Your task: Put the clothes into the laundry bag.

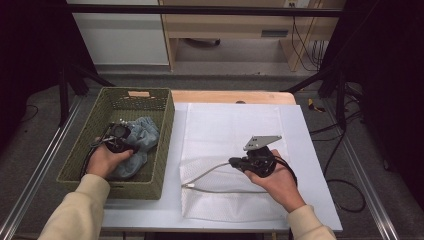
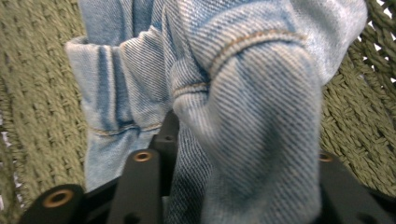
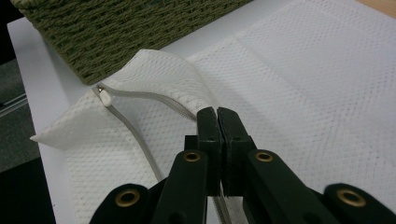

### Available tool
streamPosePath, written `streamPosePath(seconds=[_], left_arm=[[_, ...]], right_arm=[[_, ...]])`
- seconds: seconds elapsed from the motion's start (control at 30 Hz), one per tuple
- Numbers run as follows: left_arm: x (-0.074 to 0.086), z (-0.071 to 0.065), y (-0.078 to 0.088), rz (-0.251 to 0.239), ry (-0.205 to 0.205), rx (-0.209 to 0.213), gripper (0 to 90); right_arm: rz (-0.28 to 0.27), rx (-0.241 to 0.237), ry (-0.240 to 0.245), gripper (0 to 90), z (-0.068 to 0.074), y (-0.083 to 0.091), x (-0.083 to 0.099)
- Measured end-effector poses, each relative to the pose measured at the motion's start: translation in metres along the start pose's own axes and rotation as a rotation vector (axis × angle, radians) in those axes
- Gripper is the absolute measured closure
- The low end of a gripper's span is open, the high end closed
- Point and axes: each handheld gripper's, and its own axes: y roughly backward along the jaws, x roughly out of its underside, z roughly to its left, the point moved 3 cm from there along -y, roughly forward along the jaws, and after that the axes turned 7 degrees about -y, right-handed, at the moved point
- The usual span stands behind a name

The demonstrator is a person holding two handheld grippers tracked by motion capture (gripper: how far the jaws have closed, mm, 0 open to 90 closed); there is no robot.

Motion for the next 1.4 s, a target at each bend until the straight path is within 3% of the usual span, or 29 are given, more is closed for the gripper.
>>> streamPosePath(seconds=[0.3, 0.57, 0.87, 0.93, 1.1, 1.4], left_arm=[[0.001, 0.004, 0.018, -0.063, 0.0, -0.038, 63.8], [-0.001, 0.005, 0.038, -0.181, 0.0, -0.051, 64.7], [-0.002, 0.005, 0.075, -0.297, 0.022, -0.079, 64.6], [-0.002, 0.004, 0.085, -0.326, 0.028, -0.078, 64.7], [-0.002, -0.006, 0.109, -0.381, 0.01, -0.102, 64.7], [-0.004, -0.026, 0.143, -0.47, -0.03, -0.107, 64.8]], right_arm=[[0.002, 0.001, 0.005, 88.9, 0.0, 0.002, 0.0], [0.009, -0.013, -0.002, 88.9, -0.002, 0.0, 0.0], [0.001, -0.027, -0.015, 88.9, -0.003, 0.006, -0.001], [0.001, -0.028, -0.017, 89.0, -0.003, 0.008, -0.001], [-0.002, -0.028, -0.023, 89.0, -0.001, 0.014, -0.002], [0.007, -0.017, -0.026, 89.0, 0.004, 0.023, -0.007]])
